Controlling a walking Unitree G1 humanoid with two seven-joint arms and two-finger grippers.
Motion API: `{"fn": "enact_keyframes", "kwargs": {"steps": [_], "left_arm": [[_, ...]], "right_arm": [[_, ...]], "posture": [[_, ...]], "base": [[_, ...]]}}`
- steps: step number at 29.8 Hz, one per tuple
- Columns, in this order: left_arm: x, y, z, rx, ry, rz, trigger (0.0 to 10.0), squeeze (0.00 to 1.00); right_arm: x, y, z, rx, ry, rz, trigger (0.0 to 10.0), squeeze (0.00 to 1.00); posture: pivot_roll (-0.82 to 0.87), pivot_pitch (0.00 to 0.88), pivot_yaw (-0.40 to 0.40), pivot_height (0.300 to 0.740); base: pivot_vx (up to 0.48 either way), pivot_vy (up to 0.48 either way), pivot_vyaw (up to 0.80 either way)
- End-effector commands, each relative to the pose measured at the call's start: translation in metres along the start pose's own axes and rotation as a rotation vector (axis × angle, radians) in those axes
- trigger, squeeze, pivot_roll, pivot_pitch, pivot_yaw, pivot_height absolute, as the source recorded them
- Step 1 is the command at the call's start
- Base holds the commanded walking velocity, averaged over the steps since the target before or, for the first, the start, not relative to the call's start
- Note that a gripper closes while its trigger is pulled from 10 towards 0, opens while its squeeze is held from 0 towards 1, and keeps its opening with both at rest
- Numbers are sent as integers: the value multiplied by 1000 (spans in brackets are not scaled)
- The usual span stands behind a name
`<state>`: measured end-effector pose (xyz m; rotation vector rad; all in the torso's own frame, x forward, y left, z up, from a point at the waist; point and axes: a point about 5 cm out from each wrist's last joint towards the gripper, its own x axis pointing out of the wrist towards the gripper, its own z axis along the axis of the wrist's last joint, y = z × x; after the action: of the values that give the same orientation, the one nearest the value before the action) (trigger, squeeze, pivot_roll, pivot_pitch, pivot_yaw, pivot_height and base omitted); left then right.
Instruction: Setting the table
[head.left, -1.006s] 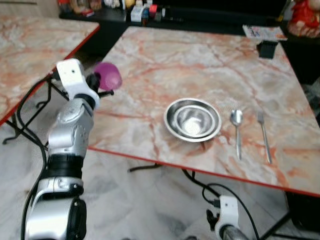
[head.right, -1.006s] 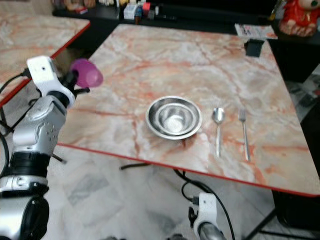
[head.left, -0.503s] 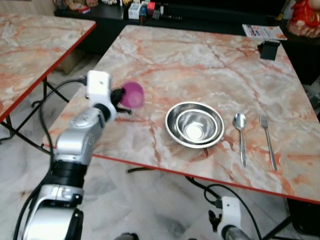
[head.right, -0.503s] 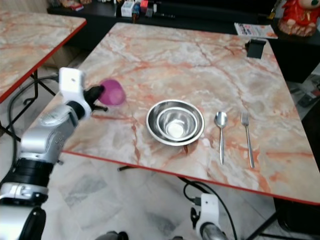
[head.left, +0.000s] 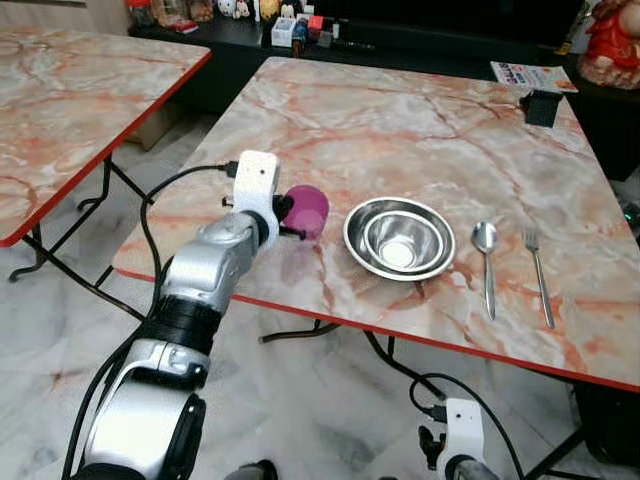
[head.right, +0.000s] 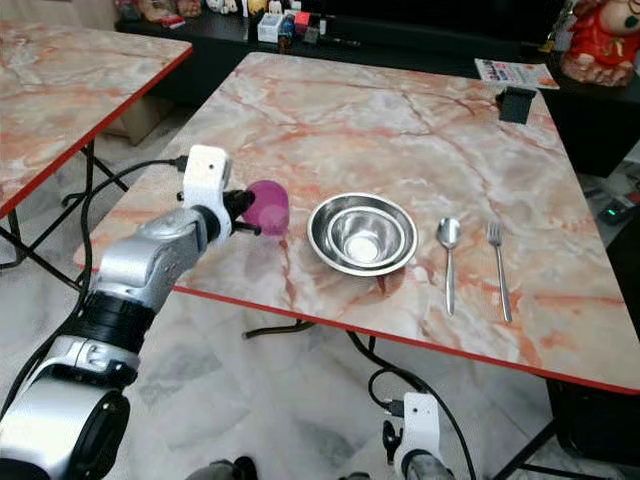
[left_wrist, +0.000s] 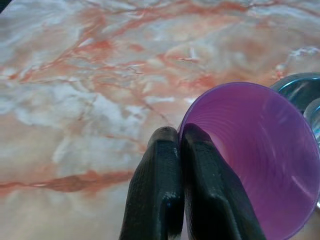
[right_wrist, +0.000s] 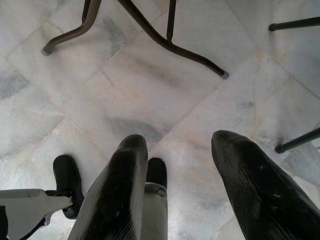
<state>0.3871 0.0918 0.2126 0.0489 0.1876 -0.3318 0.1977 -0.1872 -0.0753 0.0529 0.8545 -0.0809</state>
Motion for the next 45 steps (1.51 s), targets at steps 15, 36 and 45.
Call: {"fn": "enact_keyframes", "kwargs": {"steps": [15, 36, 45], "left_arm": [[14, -14, 4, 77, 43, 76, 10000, 0], [17, -24, 11, 36, 20, 38, 10000, 431], [17, -29, 15, 33, -9, 17, 10000, 1000]], "right_arm": [[-2, -9, -6, 1, 18, -16, 10000, 0], [-1, -9, -1, -7, 9, -13, 10000, 0], [-1, -8, 0, -7, 7, -10, 10000, 0]], "posture": [[14, 144, -58, 731], [14, 139, -68, 731], [14, 135, -66, 731]], "base": [[0, 0, 0], [0, 0, 0], [0, 0, 0]]}}
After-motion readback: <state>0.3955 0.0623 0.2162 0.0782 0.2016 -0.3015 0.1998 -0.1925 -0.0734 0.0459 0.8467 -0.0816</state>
